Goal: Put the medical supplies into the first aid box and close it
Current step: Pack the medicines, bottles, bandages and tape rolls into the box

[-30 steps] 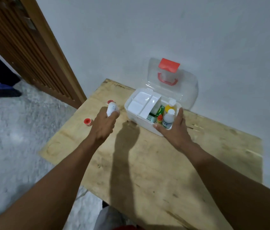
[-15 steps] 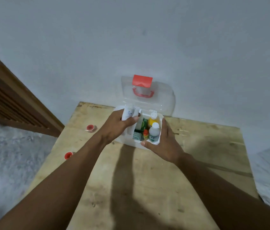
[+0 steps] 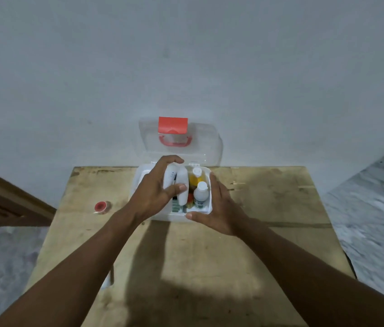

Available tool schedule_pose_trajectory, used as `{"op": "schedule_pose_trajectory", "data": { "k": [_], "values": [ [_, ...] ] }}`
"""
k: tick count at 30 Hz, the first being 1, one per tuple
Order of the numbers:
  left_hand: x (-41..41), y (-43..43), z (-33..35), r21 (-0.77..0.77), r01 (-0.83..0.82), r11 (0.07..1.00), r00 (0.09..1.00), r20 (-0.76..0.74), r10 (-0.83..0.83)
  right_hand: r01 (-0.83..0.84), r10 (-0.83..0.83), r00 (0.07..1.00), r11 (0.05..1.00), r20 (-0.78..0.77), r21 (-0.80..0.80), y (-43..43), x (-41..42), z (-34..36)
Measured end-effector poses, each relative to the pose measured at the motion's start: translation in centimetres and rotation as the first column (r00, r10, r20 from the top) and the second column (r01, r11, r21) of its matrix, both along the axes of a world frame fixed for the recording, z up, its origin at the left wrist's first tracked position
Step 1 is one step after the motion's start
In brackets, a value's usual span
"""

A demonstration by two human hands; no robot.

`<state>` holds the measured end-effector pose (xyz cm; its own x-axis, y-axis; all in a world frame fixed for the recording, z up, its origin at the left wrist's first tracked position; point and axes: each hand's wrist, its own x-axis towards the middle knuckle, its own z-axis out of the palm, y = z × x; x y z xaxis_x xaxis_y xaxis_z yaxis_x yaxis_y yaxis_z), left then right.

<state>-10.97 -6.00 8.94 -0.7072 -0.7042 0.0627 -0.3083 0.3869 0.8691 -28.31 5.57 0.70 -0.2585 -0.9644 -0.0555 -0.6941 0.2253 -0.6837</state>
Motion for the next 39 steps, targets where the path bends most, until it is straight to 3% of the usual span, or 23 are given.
{"op": "schedule_pose_trajectory", "data": {
  "k": [6, 10, 17, 28, 35, 39],
  "values": [
    [-0.1, 0.1, -0.8, -0.125, 0.036, 0.991, 0.999, 0.023, -0.033, -0.046, 0.049, 0.998, 0.995, 0.027, -0.090, -0.3, 0.3, 1.6],
    [-0.1, 0.1, -1.5, -0.191, 0.072, 0.979, 0.996, 0.062, -0.061, -0.020, 0.021, 1.000, 0.999, 0.013, -0.045, -0.1, 0.4, 1.2],
    [-1.0, 0.1, -2.6, -0.116, 0.131, 0.985, 0.982, 0.155, -0.112, 0.023, -0.023, 1.000, 0.999, 0.007, 0.025, -0.1, 0.2, 0.5],
    [-2.4, 0.0, -3.4, -0.183, 0.178, 0.967, 0.957, 0.260, -0.127, 0.041, -0.042, 0.999, 0.998, 0.019, 0.048, 0.0, 0.3, 0.5],
    [-2.9, 0.2, -3.1, 0.047, 0.233, 0.971, 0.915, 0.329, -0.235, 0.008, -0.010, 1.000, 0.997, 0.023, 0.078, 0.8, 0.8, 1.5],
    [-2.9, 0.3, -2.6, 0.096, 0.217, 0.971, 0.913, 0.332, -0.237, 0.017, -0.021, 0.999, 0.992, 0.029, 0.125, 0.7, 0.8, 1.5]
  ]
}}
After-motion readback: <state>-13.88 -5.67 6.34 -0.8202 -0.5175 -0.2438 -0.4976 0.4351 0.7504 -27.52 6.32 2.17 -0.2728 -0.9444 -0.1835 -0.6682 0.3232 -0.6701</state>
